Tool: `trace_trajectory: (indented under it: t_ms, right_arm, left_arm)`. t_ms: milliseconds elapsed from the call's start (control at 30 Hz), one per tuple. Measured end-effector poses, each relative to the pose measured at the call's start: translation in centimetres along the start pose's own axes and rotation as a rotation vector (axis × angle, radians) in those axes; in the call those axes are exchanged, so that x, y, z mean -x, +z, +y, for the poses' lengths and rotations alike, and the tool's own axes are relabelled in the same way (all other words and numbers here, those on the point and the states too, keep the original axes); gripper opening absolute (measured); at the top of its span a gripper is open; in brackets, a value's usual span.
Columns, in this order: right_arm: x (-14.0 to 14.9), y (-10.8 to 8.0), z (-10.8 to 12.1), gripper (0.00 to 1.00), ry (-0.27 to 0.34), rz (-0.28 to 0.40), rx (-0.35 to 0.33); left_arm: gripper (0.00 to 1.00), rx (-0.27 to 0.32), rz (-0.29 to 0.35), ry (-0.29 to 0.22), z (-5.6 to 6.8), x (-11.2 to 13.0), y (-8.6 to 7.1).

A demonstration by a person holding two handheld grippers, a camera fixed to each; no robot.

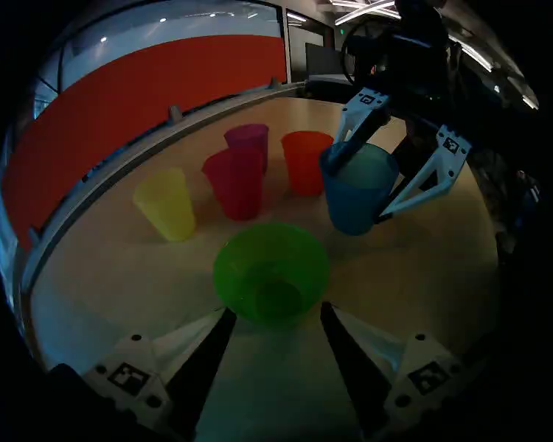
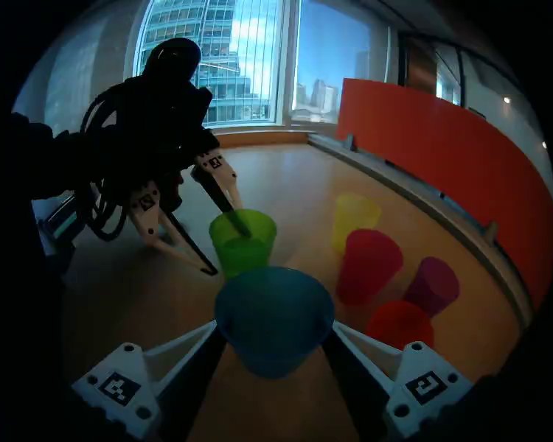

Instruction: Pour water

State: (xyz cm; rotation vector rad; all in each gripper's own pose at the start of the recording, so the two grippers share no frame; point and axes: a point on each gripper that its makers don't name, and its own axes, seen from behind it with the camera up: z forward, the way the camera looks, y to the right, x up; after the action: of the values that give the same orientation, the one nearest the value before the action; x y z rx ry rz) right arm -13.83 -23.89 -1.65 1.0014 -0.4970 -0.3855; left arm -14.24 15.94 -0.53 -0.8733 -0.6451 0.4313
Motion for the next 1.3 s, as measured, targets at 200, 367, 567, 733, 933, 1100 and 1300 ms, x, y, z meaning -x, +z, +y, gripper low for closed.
trace_trajectory:
  t_ms: [200, 367, 567, 733, 933, 1100, 1300]
  right_arm:
    - [0.6, 0.6, -0.5, 0.88, 0.006, -0.010, -0.009]
    - [0.9, 1.0, -0.7, 0.88, 0.011, -0.017, -0.010]
    - [1.4, 1.2, -0.8, 0.88, 0.009, -0.027, -0.009]
    - [2.0, 1.2, -0.7, 0.88, 0.004, -0.039, 0.000]
    - [2.2, 1.2, -0.8, 0.88, 0.010, -0.043, 0.001]
    - [2.4, 1.1, -0.9, 0.91, 0.016, -0.048, 0.003]
    - [2.7, 0.8, -0.9, 0.98, 0.017, -0.055, 0.012]
  left_arm:
    - [0.85, -0.007, -0.005, -0.006, -0.2, 0.7, -0.3]
    - [0.85, -0.011, -0.004, -0.008, -0.2, 0.9, -0.8]
    - [0.85, -0.021, -0.004, -0.017, -0.5, 1.5, -1.1]
    - [0.84, -0.025, -0.001, -0.027, -0.5, 1.7, -1.3]
    - [0.85, -0.035, 0.002, -0.028, -0.8, 1.7, -1.7]
    - [0.85, -0.040, 0.004, -0.030, -0.9, 1.7, -1.9]
    - [0.85, -0.049, 0.009, -0.037, -1.1, 1.7, -2.2]
